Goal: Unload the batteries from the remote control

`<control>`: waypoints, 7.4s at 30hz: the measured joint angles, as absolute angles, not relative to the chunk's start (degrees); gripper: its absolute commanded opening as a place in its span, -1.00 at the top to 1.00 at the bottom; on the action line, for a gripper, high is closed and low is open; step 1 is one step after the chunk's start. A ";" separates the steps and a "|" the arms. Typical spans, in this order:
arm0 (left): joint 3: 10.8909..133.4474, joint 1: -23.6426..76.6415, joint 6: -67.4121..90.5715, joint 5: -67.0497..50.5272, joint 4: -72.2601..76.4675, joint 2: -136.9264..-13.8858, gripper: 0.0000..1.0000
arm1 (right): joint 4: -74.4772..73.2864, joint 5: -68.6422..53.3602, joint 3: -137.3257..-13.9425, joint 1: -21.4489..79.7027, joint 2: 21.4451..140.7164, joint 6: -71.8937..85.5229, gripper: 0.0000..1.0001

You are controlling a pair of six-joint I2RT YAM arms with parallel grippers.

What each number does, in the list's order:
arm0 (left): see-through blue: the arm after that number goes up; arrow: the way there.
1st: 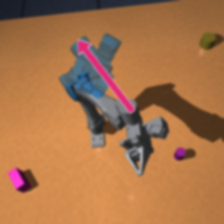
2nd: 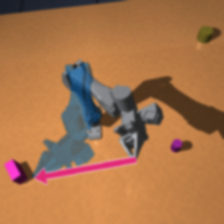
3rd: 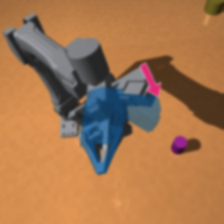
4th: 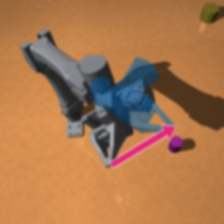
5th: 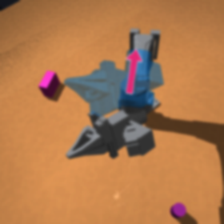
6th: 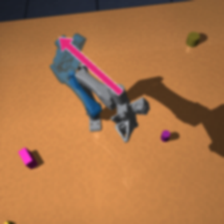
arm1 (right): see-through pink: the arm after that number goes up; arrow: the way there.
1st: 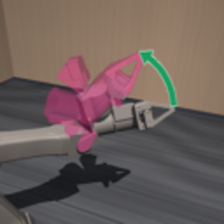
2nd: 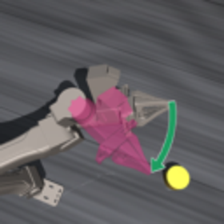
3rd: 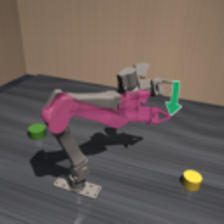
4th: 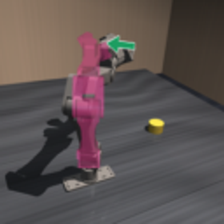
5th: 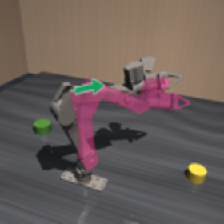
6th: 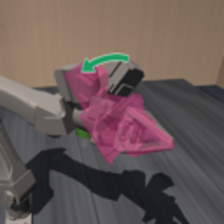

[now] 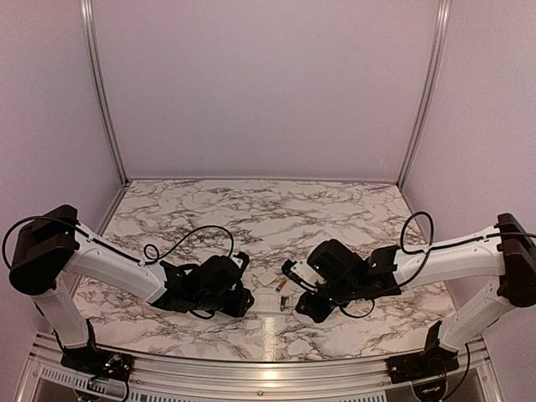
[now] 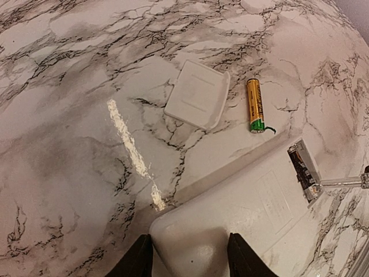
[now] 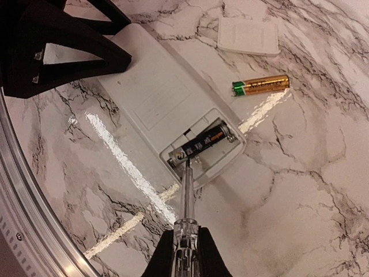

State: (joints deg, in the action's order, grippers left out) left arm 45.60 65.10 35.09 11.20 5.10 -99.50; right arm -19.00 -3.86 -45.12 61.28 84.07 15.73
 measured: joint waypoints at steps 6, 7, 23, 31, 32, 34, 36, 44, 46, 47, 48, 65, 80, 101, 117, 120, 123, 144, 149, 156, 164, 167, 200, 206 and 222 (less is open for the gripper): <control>45.60 65.10 35.09 11.29 5.08 -99.50 0.10 | -16.05 -4.16 -42.85 61.21 83.11 16.97 1.00; 45.60 65.10 35.09 11.29 5.08 -99.50 0.10 | -15.77 -4.19 -42.59 61.21 82.96 17.19 1.00; 45.60 65.10 34.94 11.38 5.08 -99.50 0.12 | -14.57 -4.08 -41.43 61.21 81.67 18.41 1.00; 45.60 65.10 34.68 11.38 5.13 -99.50 0.13 | -16.29 -4.08 -42.48 61.23 81.67 18.41 1.00; 45.60 65.10 34.65 11.38 5.13 -99.50 0.13 | -16.49 -4.08 -42.61 61.23 81.62 18.44 1.00; 45.60 65.10 34.63 11.40 5.13 -99.50 0.14 | -17.06 -4.05 -42.98 61.23 81.52 18.41 1.00; 45.60 65.10 34.63 11.42 5.13 -99.50 0.14 | -17.47 -3.99 -43.27 61.23 81.25 18.44 1.00; 45.60 65.10 34.48 11.40 5.15 -99.50 0.15 | -17.80 -3.86 -43.33 61.30 80.79 18.39 1.00; 45.60 65.10 34.46 11.42 5.13 -99.50 0.15 | -18.06 -3.70 -43.66 61.34 81.10 18.35 1.00; 45.60 65.10 34.46 11.42 5.10 -99.50 0.15 | -18.41 -3.57 -44.07 61.39 81.38 18.35 1.00; 45.60 65.10 34.46 11.44 5.10 -99.50 0.15 | -18.76 -3.46 -44.38 61.39 81.54 18.31 1.00; 45.60 65.10 34.35 11.42 5.17 -99.53 0.18 | -22.61 -1.58 -48.64 61.49 83.15 17.12 1.00; 45.60 65.10 34.26 11.42 5.17 -99.53 0.18 | -21.71 2.07 -51.13 61.52 84.55 16.23 1.00; 45.60 65.10 34.24 11.44 5.15 -99.53 0.19 | -20.86 5.52 -50.59 59.27 87.00 14.74 1.00; 45.60 65.10 34.24 11.46 5.17 -99.53 0.20 | -22.96 -0.08 -49.74 59.13 81.65 14.98 1.00; 45.60 65.10 34.26 11.46 5.15 -99.53 0.20 | -23.73 -0.58 -48.34 59.31 80.97 15.25 1.00; 45.60 65.10 34.26 11.46 5.15 -99.53 0.20 | -24.60 -0.95 -46.74 59.42 80.77 15.64 1.00; 45.60 65.10 34.22 11.46 5.19 -99.53 0.20 | -19.35 -3.53 -43.94 60.53 82.19 16.08 1.00; 45.60 65.10 34.24 11.46 5.21 -99.53 0.20 | -17.39 -1.19 -43.77 60.60 83.07 16.29 1.00; 45.60 65.10 34.24 11.46 5.17 -99.53 0.20 | -19.49 1.72 -46.24 61.23 84.75 16.21 1.00; 45.60 65.10 34.24 11.14 5.19 -99.53 0.20 | -24.38 5.26 -51.03 60.40 87.26 15.14 1.00; 45.60 65.10 34.24 10.94 5.19 -99.53 0.20 | -25.43 6.20 -52.25 59.24 87.29 14.74 1.00; 42.26 66.15 24.91 14.50 7.64 -96.36 -0.39 | -19.29 -1.15 -44.21 58.19 82.56 16.86 1.00; 38.83 67.40 14.76 14.17 10.09 -92.82 -0.55 | -19.29 -1.80 -44.21 58.19 82.61 15.88 1.00; 43.11 66.74 -7.14 10.85 9.08 -97.30 -0.56 | -18.92 -2.31 -44.23 58.19 82.98 13.63 1.00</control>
State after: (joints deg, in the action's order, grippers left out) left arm 43.11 66.74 -7.14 10.85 9.08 -97.30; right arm -18.92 -2.31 -44.23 58.19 82.98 13.63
